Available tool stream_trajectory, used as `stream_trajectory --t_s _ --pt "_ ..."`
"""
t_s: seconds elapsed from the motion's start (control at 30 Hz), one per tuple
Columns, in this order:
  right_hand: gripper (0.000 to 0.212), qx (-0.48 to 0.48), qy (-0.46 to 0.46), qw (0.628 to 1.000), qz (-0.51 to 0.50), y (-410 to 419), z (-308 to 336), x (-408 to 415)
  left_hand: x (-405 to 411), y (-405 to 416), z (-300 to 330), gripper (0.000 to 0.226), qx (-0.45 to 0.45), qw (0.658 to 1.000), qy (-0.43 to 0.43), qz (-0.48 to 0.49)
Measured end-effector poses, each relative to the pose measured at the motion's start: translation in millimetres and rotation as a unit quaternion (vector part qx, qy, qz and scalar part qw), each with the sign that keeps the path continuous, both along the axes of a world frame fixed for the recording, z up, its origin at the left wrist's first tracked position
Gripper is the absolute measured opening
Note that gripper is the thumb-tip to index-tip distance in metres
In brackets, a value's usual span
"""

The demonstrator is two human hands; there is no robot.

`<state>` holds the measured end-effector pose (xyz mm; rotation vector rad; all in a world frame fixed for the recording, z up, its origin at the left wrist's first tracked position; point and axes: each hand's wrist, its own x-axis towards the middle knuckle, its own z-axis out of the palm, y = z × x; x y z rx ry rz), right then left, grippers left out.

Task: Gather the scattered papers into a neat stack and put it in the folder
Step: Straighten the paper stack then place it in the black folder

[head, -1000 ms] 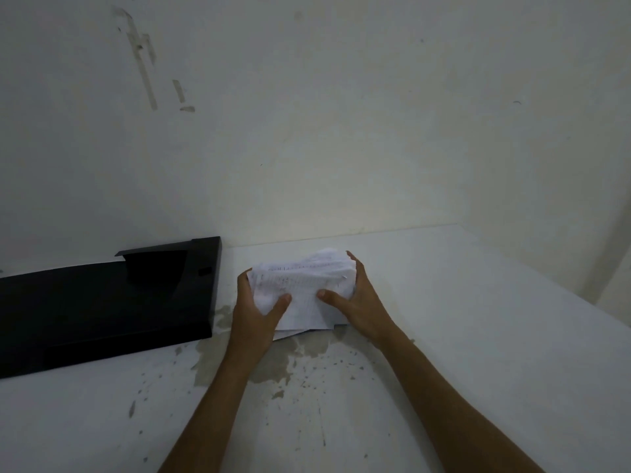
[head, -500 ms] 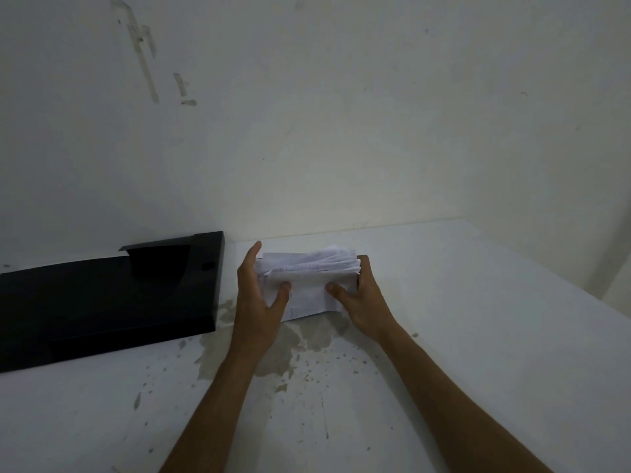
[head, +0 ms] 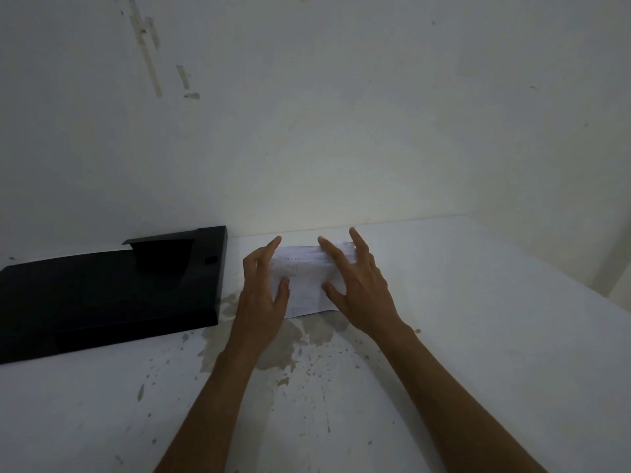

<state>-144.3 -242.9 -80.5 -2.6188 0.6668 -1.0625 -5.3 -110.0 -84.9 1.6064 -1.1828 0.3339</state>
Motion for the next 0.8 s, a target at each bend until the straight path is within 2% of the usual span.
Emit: stream_trajectory --t_s 0.1,0.3,0.43,0.53,0.7,0.8 --pt "0.062 0.023 -0.021 0.999 -0.02 -4.4 -3.0 -3.7 1.6 1.4 -1.5 0.053 0.016 0.999 -0.031 0.012" --pt "0.063 0.029 -0.054 0.998 0.0 -4.0 -6.1 -2.4 1.7 1.3 -3.4 0.043 0.004 1.0 0.001 0.009" --pt "0.079 0.056 -0.066 0.996 0.022 -3.2 -2.5 1.7 -1.8 1.7 -0.5 0.046 -0.004 0.999 0.038 -0.005" --pt "0.094 0.066 -0.043 0.997 0.007 -8.3 -4.1 3.7 -0.5 1.1 -0.5 0.043 0.0 1.0 0.022 -0.001" --pt "0.097 0.033 -0.008 0.999 -0.031 -17.4 -10.2 1.6 7.6 0.1 -6.4 0.041 0.026 1.0 -0.004 -0.002" --pt "0.093 0.046 -0.02 0.999 -0.019 -17.4 -14.8 1.5 7.5 0.9 -7.9 0.045 0.028 1.0 -0.013 0.001"
